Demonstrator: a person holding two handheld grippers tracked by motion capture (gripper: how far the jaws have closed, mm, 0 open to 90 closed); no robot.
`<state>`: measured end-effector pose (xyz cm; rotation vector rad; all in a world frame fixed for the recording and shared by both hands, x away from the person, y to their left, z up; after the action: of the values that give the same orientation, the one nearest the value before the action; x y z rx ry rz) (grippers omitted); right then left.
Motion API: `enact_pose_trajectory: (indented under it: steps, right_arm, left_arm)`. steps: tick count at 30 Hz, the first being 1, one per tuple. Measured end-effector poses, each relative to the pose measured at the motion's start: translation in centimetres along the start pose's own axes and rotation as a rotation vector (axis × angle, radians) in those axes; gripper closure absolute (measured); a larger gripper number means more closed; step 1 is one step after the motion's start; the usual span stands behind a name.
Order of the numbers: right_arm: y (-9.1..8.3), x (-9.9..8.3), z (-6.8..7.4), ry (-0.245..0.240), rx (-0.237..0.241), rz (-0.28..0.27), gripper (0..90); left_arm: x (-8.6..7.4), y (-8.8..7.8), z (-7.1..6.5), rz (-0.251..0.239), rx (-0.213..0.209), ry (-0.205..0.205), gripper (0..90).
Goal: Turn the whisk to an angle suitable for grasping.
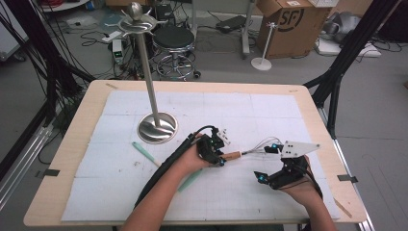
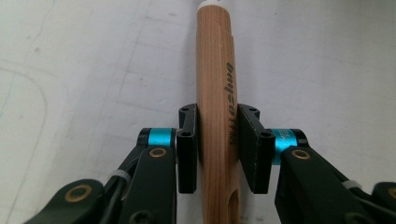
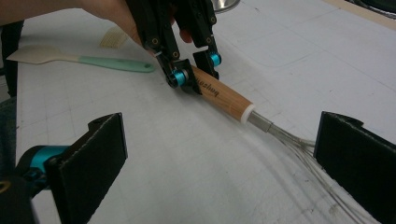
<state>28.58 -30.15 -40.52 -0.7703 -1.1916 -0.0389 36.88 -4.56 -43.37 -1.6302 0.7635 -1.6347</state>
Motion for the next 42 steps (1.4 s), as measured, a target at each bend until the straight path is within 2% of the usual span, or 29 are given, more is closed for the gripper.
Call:
enact_pose_trajectory:
  steps: [3,4,6,9,12,14,17,20,26,34,42]
  right_arm:
    - [0.0,0.0,0.0,-0.001,-0.001,-0.002,2.2]
    - [0.0,0.0,0.0,0.001,0.001,0.000,2.2]
    - [-0.1,0.0,0.0,0.004,0.001,0.001,2.2]
    - [-0.1,0.0,-0.1,0.002,0.001,0.001,2.2]
    - [-0.1,0.0,-0.1,0.003,0.000,0.004,2.2]
    - [-0.1,0.0,0.0,0.003,-0.001,0.001,2.2]
    - [-0.1,0.0,0.0,0.000,-0.001,-0.003,2.2]
    - [-0.1,0.0,0.0,0.000,0.002,-0.003,2.2]
    - [-0.2,0.2,0.1,-0.002,0.007,-0.006,2.2]
    - [-0.4,0.7,0.7,-0.011,0.031,-0.025,2.2]
    - [-0.7,1.0,1.0,-0.015,0.039,-0.034,2.2]
  left_arm:
    - [0.1,0.1,-0.3,0.007,0.006,0.016,68.7]
    - [0.1,0.1,-0.2,0.011,0.021,0.011,58.8]
    - [-0.1,-0.1,0.0,0.028,0.048,-0.001,56.4]
    - [-0.6,-0.4,0.3,0.031,0.057,-0.026,51.6]
    - [-0.7,-0.5,0.4,0.041,0.065,-0.021,56.1]
    - [-0.6,-0.5,0.4,0.043,0.055,-0.009,66.5]
    - [-0.4,-0.4,0.2,0.051,0.066,-0.005,68.4]
    - [-0.2,-0.4,-0.1,0.030,0.048,0.010,70.1]
    - [0.7,0.1,-1.2,0.027,0.015,0.051,70.3]
    - [1.0,0.4,-3.3,0.014,-0.037,0.105,70.2]
    - [1.7,0.5,-5.6,0.039,-0.059,0.175,70.2]
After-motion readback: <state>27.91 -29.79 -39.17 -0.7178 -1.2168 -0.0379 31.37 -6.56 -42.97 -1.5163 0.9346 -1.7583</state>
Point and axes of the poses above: each handheld gripper's, and its own axes: y roughly forward along the jaws, x roughly out of its top, z roughly to its left, the point moved 1 cm from there along y, roughly forward along the jaws, and after that the axes turned 9 degrees about y, right-handed, at the moved point
